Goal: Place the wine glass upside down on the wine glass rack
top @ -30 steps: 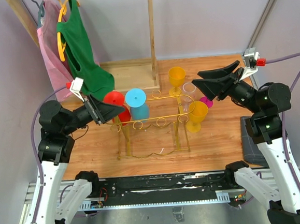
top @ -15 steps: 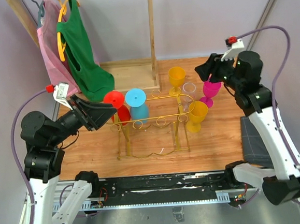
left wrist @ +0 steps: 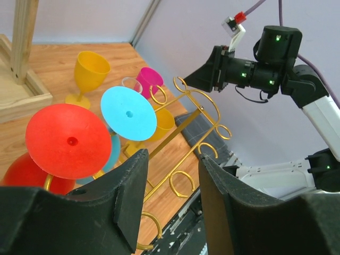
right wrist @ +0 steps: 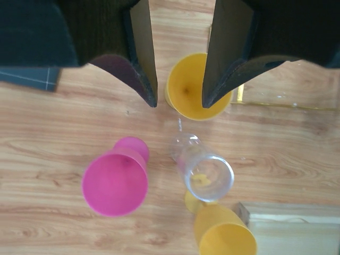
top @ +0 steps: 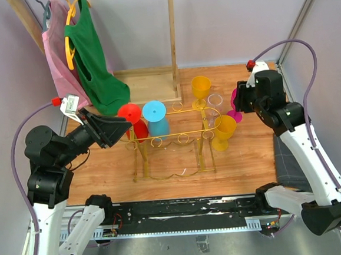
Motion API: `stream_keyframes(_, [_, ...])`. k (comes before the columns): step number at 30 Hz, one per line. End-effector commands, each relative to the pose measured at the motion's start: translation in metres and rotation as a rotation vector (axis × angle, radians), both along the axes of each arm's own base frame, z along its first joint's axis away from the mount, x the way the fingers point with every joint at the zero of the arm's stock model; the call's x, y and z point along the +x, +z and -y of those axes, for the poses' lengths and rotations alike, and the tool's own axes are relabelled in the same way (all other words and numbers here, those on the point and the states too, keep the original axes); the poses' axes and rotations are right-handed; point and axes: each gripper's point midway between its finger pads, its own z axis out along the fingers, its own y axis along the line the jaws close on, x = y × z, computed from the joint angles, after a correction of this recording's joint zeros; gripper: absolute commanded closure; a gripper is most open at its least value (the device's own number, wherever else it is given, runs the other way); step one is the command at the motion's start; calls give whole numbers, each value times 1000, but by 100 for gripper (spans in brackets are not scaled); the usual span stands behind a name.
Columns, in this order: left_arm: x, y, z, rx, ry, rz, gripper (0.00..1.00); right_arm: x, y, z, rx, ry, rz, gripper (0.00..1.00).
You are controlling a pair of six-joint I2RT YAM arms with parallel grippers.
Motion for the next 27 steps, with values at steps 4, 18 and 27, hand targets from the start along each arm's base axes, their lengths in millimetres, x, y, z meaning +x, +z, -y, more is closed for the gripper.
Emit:
stream_keyframes(4, [-2,7,0,3,-1,59,52,-24,-62,12,-102,-7,-151,61])
stream_keyframes(18, [4,-5,2,4,-7,32,51,-26,-119,-2,-108,50,-291,62])
stream_keyframes(27, [2,-5,2,1,-6,33,51,-22,-132,-7,-117,66,-332,68])
